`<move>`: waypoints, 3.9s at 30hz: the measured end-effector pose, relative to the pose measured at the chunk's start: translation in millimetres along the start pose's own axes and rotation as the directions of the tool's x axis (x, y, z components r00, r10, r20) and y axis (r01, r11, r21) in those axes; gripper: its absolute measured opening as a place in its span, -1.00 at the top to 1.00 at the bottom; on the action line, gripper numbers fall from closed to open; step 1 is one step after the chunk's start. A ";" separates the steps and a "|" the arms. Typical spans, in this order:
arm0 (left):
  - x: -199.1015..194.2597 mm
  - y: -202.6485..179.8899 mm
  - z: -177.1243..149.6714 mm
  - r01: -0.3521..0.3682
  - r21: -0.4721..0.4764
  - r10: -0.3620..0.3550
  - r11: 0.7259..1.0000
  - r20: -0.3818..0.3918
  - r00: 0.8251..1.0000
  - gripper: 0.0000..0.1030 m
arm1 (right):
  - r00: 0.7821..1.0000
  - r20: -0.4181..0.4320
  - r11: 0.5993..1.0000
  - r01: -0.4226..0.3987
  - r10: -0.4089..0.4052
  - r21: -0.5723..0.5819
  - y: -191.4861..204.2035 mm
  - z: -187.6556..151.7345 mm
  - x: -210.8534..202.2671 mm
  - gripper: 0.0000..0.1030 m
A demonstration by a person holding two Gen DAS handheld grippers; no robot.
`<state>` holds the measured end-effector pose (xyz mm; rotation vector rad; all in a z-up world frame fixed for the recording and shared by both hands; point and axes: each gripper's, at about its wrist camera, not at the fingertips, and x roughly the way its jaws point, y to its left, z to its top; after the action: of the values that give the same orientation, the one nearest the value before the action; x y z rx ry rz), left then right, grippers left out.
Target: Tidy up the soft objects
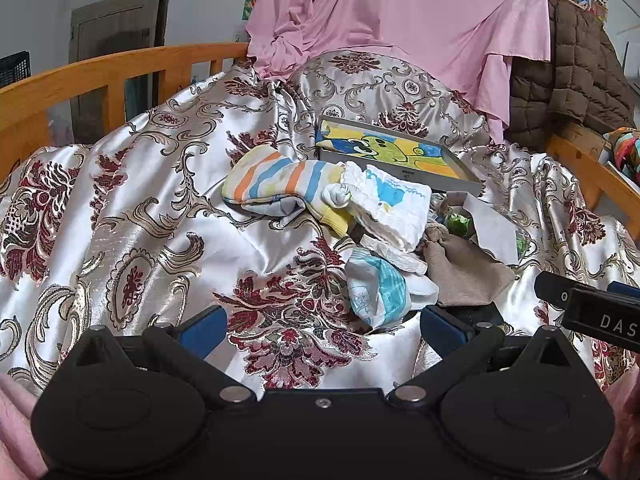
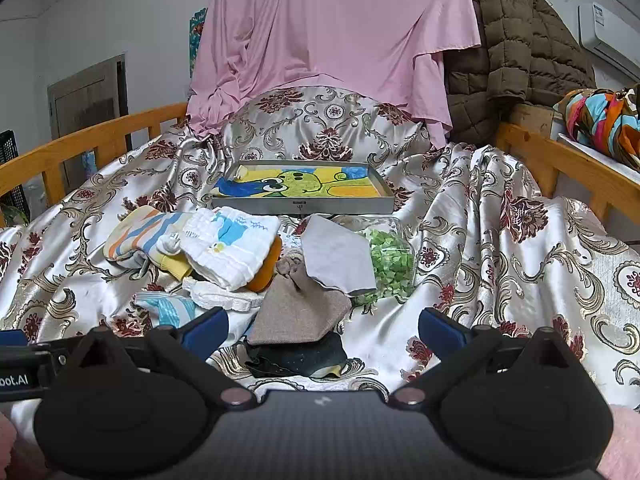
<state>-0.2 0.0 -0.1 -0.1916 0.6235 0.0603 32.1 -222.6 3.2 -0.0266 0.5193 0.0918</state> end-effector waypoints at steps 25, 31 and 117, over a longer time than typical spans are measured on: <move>0.1 0.0 0.2 0.001 0.000 -0.001 1.000 -0.002 1.000 -0.99 | 1.000 -0.001 1.000 0.000 0.000 -0.001 -0.2 -0.4 0.0 -1.00; 0.2 0.0 0.2 0.002 0.000 -0.002 1.000 -0.003 1.000 -0.99 | 1.000 -0.001 1.000 0.000 0.000 0.000 -0.3 -0.6 -0.1 -1.00; 157.8 42.7 50.0 0.351 -0.378 -0.465 0.857 -0.274 0.841 0.25 | 0.938 -0.010 0.520 -0.201 0.347 -0.830 90.5 -26.3 136.1 0.69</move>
<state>151.5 51.4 -59.6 -0.6584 0.9250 -0.3065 128.2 -122.7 -87.3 -0.8761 0.2699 0.6584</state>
